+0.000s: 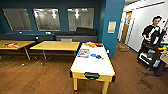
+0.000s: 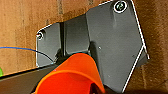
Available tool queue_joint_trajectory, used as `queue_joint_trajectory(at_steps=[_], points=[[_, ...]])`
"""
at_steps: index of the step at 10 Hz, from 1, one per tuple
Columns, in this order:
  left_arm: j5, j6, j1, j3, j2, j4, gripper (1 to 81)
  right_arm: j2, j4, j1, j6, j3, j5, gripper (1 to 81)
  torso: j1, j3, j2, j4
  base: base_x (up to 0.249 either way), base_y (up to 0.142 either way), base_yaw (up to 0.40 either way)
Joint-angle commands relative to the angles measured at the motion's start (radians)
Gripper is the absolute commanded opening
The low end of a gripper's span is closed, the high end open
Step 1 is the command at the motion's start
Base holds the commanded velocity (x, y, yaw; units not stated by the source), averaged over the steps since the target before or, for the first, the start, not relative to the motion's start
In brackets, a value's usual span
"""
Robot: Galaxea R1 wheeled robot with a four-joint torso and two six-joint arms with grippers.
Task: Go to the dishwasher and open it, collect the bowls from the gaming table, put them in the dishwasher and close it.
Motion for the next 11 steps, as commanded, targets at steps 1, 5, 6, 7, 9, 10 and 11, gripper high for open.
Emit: queue_joint_trajectory(at_steps=[1, 5, 6, 7, 9, 10, 11], points=[[0.038, 0.009, -0.046, -0.003, -0.007, 0.002, 1.0, -0.011, -0.012, 0.048, -0.003, 0.005, -0.061, 1.0, 0.000, 0.000, 0.000, 0.000, 0.000, 0.000, 0.000], [0.040, 0.007, -0.046, -0.003, -0.008, -0.004, 1.0, -0.008, -0.020, 0.048, -0.001, 0.004, -0.061, 1.0, 0.001, 0.000, 0.000, 0.000, 0.000, 0.000, 0.000], [0.040, 0.007, -0.046, -0.003, -0.007, -0.004, 1.0, -0.008, -0.020, 0.048, -0.001, 0.004, -0.061, 1.0, 0.001, 0.000, 0.000, 0.000, 0.000, 0.000, 0.000], [0.040, 0.007, -0.046, -0.003, -0.008, -0.002, 1.0, -0.007, -0.020, 0.048, -0.001, 0.004, -0.061, 1.0, 0.001, 0.000, 0.000, 0.000, 0.000, 0.000, 0.000], [0.040, 0.007, -0.046, -0.003, -0.008, -0.001, 1.0, -0.005, -0.021, 0.050, -0.001, 0.004, -0.061, 1.0, 0.001, 0.000, 0.000, 0.000, 0.000, 0.000, 0.000], [0.040, 0.009, -0.046, -0.003, -0.007, 0.002, 1.0, -0.005, -0.023, 0.051, -0.003, 0.004, -0.063, 1.0, 0.001, 0.000, 0.000, 0.000, 0.000, 0.000, 0.000], [0.038, 0.007, -0.046, -0.003, -0.007, 0.002, 1.0, -0.005, -0.027, 0.051, -0.001, 0.004, -0.067, 1.0, 0.001, 0.000, 0.000, 0.000, 0.000, 0.000, 0.000]])
